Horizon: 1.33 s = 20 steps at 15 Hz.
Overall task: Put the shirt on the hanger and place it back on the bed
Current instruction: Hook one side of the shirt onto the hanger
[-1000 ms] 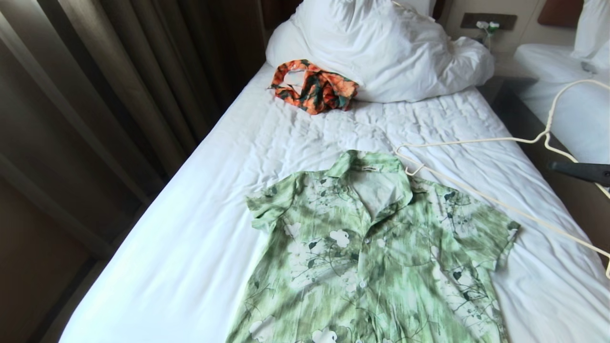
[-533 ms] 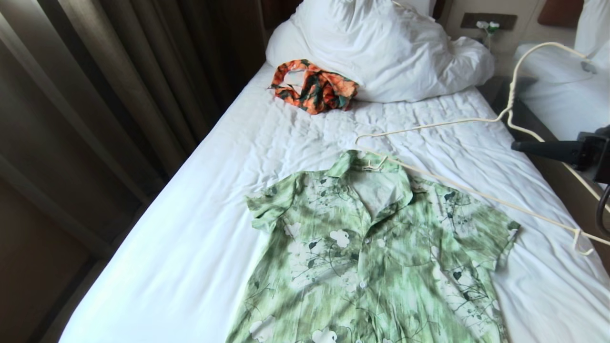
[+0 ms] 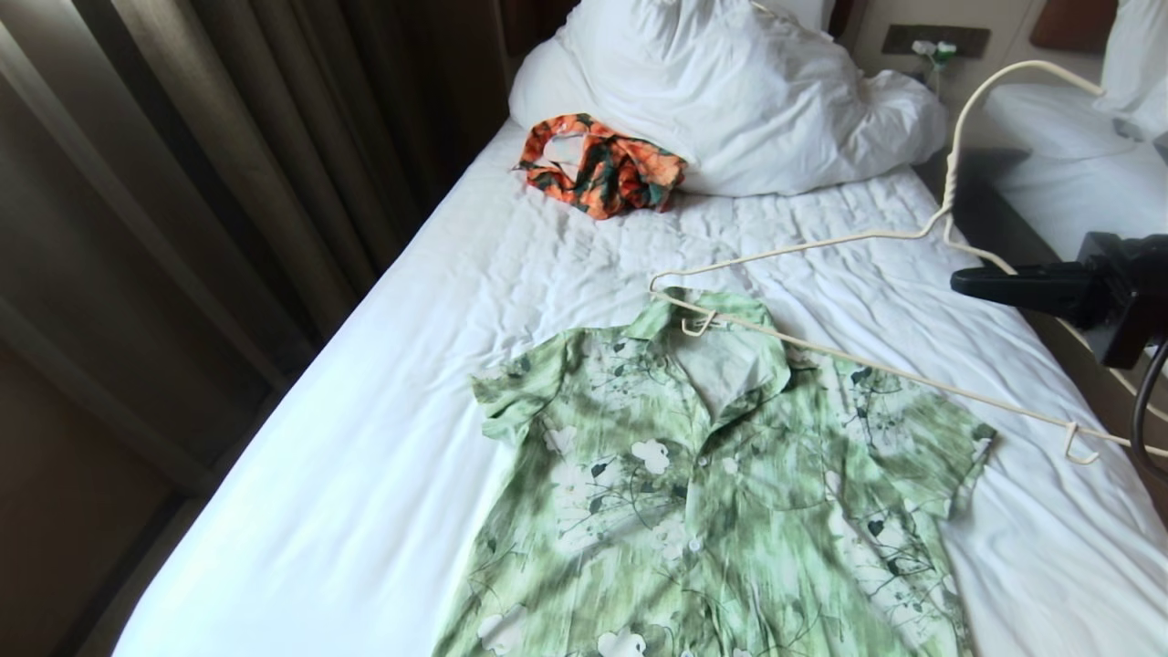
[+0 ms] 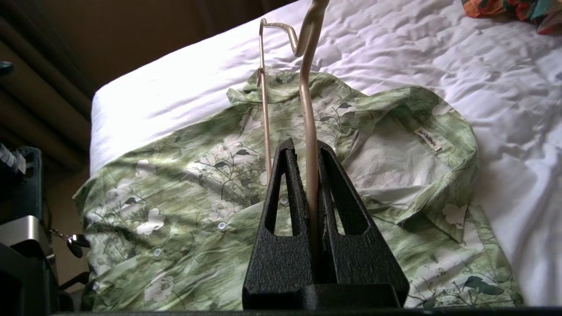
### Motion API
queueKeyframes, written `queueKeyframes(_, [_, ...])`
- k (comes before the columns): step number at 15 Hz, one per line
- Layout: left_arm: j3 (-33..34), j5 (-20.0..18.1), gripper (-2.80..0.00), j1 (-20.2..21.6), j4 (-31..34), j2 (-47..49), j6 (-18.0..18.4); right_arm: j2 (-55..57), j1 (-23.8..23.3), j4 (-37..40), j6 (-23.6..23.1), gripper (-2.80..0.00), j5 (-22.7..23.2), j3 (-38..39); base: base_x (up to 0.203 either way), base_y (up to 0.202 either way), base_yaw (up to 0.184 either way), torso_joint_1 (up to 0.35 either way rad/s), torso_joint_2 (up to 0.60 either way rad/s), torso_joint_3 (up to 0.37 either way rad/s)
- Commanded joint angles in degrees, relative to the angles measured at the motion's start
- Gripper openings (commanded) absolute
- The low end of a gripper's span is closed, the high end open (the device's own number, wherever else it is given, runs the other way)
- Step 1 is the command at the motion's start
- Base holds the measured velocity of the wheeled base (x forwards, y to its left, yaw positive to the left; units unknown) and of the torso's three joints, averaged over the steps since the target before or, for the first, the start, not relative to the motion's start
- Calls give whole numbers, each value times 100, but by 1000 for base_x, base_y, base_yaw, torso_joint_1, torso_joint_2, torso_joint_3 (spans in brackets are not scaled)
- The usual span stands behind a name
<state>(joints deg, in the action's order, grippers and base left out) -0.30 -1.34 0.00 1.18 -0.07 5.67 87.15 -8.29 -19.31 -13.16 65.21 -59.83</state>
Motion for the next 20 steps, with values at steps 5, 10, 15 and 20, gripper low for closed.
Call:
queueKeyframes(5, [-723, -224, -280, 0, 298, 131, -202, 176, -500, -157, -363, -280, 1040, 246, 0, 0, 0, 0, 0, 0])
queueKeyframes(10, [-1599, -1545, -280, -32, 1320, 1578, -339, 362, -1337, -399, -363, -280, 2197, 461, 0, 0, 0, 0, 0, 0])
queueKeyframes(15, [-1811, -2563, -280, -207, 469, 3997, -311, 672, -2124, -407, -275, -280, 2246, 525, 0, 0, 0, 0, 0, 0])
queueKeyframes(20, [-2434, -2773, -280, -935, -775, 6463, -349, 653, -1967, -403, -237, -280, 2246, 334, 0, 0, 0, 0, 0, 0])
